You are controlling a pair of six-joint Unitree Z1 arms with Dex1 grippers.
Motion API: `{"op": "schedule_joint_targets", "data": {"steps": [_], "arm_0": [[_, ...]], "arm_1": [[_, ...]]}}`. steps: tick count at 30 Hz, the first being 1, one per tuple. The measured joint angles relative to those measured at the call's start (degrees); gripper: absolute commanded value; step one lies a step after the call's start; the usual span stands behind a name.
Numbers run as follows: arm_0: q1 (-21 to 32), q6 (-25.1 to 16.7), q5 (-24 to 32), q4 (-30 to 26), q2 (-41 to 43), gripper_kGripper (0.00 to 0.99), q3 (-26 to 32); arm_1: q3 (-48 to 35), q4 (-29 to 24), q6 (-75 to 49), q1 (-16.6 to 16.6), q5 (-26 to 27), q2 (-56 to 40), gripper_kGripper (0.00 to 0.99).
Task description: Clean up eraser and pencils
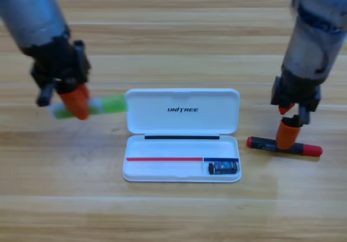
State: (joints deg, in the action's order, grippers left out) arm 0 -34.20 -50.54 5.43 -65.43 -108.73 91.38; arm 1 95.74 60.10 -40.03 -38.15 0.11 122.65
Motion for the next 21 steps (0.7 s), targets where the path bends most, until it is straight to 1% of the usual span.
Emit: {"op": "schedule_joint_targets", "data": {"steps": [4, 6, 11, 14, 19, 20, 21], "arm_0": [[-1.9, -0.3, 2.2, -1.8, -5.4, 0.000, 3.7], [-3.1, -0.7, 3.2, -2.5, -8.3, 0.000, 5.7], [-5.3, -0.7, 4.0, -4.2, -14.2, 0.000, 11.2], [-5.9, -0.7, 4.5, -4.5, -16.5, 0.000, 13.2], [-6.9, -0.7, 4.5, -4.8, -18.9, 0.000, 15.1], [-7.1, -0.7, 4.5, -5.0, -19.2, 0.000, 15.6], [-7.3, -0.7, 4.5, -5.1, -19.6, 0.000, 16.2]], "arm_1": [[3.1, 0.0, -0.5, 1.2, 0.7, 3.6, 0.861], [3.3, 0.0, -0.8, 1.4, 1.1, 4.2, 0.815], [3.4, 0.0, -1.5, 1.6, 2.4, 5.9, 0.807], [3.4, 0.0, -1.7, 1.8, 2.4, 6.0, 0.666], [2.7, 0.0, -3.0, 2.0, 2.6, 6.0, 0.371], [2.4, 0.0, -3.3, 2.0, 2.6, 6.0, 0.341], [2.0, 0.0, -3.3, 2.0, 2.6, 6.0, 0.341]]}}
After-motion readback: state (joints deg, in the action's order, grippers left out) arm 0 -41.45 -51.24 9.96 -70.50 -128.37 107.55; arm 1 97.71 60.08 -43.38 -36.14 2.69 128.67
